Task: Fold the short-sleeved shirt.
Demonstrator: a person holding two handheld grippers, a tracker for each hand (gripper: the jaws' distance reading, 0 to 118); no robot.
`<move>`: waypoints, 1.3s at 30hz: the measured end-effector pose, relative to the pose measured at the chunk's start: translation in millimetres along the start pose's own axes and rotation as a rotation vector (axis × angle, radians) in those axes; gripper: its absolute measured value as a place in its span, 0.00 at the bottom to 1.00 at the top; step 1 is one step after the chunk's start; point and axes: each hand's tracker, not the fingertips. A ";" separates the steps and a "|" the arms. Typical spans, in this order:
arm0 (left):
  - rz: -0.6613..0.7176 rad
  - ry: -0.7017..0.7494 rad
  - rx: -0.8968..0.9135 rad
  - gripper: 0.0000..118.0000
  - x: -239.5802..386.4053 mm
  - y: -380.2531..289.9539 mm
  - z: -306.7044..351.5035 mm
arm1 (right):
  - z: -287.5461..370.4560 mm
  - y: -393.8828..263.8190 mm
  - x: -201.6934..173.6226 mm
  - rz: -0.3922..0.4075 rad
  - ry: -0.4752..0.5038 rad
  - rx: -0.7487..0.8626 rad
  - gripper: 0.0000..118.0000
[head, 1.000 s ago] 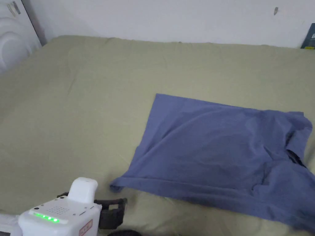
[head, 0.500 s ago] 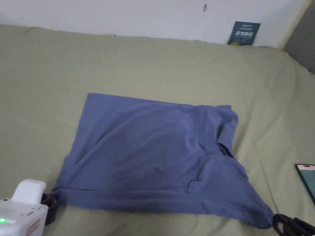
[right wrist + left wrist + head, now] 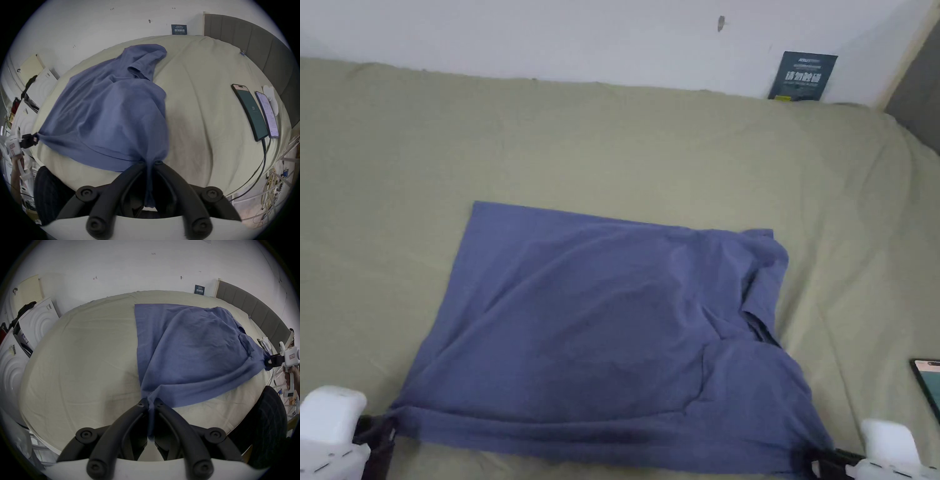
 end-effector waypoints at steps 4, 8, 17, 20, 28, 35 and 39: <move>-0.023 0.019 0.013 0.01 1.2 18.7 21.7 | 48.5 30.6 -23.1 0.049 0.041 0.037 0.03; -0.033 0.000 0.041 0.01 0.3 51.5 33.7 | 70.6 71.8 2.3 -0.019 0.150 0.063 0.04; 0.012 -0.046 -0.018 0.01 -6.4 167.1 -26.7 | 34.8 198.5 -23.7 0.019 0.186 0.027 0.04; 0.071 -0.045 -0.128 0.01 -16.4 191.6 -81.0 | -14.1 229.3 -13.6 0.002 0.141 -0.054 0.04; 0.213 -0.040 -0.184 0.62 -25.0 193.3 -125.7 | -64.6 226.8 5.4 -0.145 0.039 -0.010 1.00; 0.167 -0.064 0.205 1.00 -9.6 121.8 -7.5 | 15.0 143.2 -15.9 0.061 0.137 0.318 1.00; 0.099 0.130 0.381 1.00 20.4 48.7 49.5 | 76.7 55.5 -59.1 0.216 0.167 0.460 1.00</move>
